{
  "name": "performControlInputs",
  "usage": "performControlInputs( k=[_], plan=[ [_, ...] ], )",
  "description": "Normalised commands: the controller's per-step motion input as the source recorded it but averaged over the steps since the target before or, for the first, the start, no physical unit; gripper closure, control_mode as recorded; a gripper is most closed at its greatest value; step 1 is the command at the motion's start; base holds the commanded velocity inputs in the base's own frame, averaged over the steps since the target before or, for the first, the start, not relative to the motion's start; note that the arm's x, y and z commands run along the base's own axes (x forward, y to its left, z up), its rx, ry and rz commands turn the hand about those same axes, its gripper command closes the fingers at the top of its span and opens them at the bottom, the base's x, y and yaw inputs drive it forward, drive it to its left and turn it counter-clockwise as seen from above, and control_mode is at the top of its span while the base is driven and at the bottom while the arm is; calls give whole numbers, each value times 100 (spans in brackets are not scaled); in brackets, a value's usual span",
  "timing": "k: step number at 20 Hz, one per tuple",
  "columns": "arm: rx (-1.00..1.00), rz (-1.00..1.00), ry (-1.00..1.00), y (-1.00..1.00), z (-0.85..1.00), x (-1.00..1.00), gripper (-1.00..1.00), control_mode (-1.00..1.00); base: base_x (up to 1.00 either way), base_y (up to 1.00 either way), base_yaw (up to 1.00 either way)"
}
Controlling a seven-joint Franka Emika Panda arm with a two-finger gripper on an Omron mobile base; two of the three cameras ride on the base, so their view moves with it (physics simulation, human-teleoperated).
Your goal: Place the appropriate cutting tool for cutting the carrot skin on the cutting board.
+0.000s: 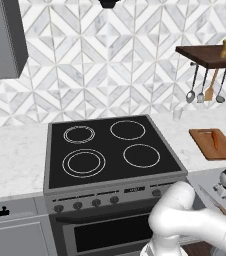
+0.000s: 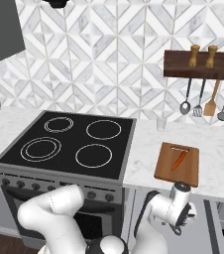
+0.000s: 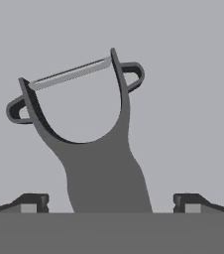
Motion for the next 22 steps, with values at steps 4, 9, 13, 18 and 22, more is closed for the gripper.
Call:
performControlInputs(
  k=[4, 9, 13, 18, 22],
  plan=[
    [-2, 2, 0, 0, -35, 0, -100, -100, 0, 0, 0],
    [-1, 3, 0, 0, -44, -18, 100, -100, 0, 0, 0],
    [-3, 1, 1, 0, -67, -66, 100, -100, 0, 0, 0],
    [0, 0, 0, 0, -33, -51, 100, -100, 0, 0, 0],
    [0, 0, -1, 0, 0, -13, 100, -100, 0, 0, 0]
  ],
)
